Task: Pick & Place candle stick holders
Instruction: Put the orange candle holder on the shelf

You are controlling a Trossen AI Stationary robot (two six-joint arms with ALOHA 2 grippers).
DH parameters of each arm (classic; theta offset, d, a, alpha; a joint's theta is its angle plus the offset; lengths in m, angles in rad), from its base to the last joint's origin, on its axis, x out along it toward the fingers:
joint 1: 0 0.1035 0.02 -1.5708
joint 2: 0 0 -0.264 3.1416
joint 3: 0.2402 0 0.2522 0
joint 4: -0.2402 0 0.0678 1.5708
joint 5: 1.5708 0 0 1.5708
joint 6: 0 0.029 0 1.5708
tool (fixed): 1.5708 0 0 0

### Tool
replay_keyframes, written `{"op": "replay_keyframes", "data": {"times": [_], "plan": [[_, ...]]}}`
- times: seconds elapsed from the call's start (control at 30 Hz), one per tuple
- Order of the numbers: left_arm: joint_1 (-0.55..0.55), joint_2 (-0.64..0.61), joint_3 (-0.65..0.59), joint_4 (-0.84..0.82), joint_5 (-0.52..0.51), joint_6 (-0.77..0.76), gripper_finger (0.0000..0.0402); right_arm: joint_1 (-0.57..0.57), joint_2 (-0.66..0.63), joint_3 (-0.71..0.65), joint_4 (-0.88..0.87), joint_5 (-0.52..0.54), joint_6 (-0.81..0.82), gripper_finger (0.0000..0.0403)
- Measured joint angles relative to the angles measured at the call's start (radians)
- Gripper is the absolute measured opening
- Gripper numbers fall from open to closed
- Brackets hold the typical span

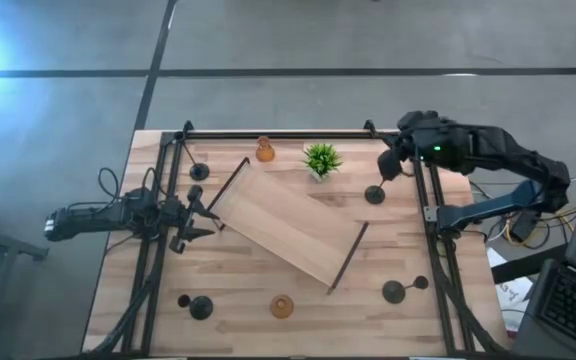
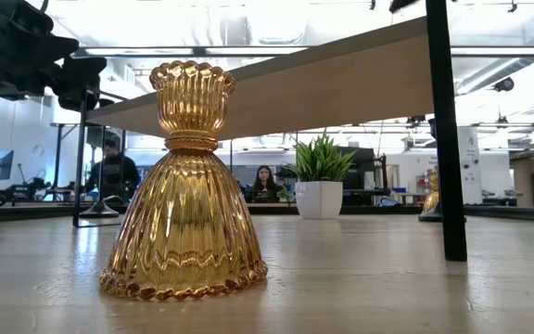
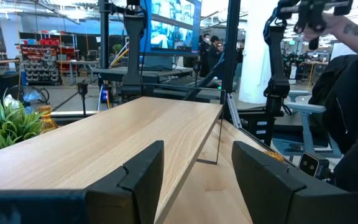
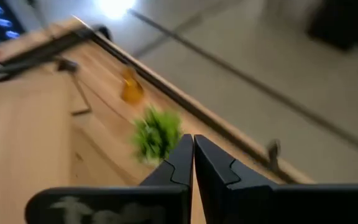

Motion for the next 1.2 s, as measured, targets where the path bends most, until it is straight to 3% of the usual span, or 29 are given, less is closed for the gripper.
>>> {"op": "replay_keyframes", "data": {"times": [0.27,0.47,0.6,0.77,1.2], "plan": [[0.0,0.0,0.0,0.0,0.0,0.0,0.0195,-0.182,0.016,-0.006,-0.112,-0.059,0.125,0.0008],[0.0,0.0,0.0,0.0,0.0,0.0,0.0195,-0.496,0.03,-0.011,-0.105,-0.369,-0.01,0.0008],[0.0,0.0,0.0,0.0,0.0,0.0,0.0195,-0.649,0.054,-0.013,-0.105,-0.503,-0.097,0.0008],[0.0,0.0,0.0,0.0,0.0,0.0,0.0195,-0.748,0.098,-0.03,-0.154,-0.531,-0.148,0.0008],[0.0,0.0,0.0,0.0,0.0,0.0,0.0195,-0.816,0.236,-0.201,-0.11,-0.532,-0.105,0.0008]]}}
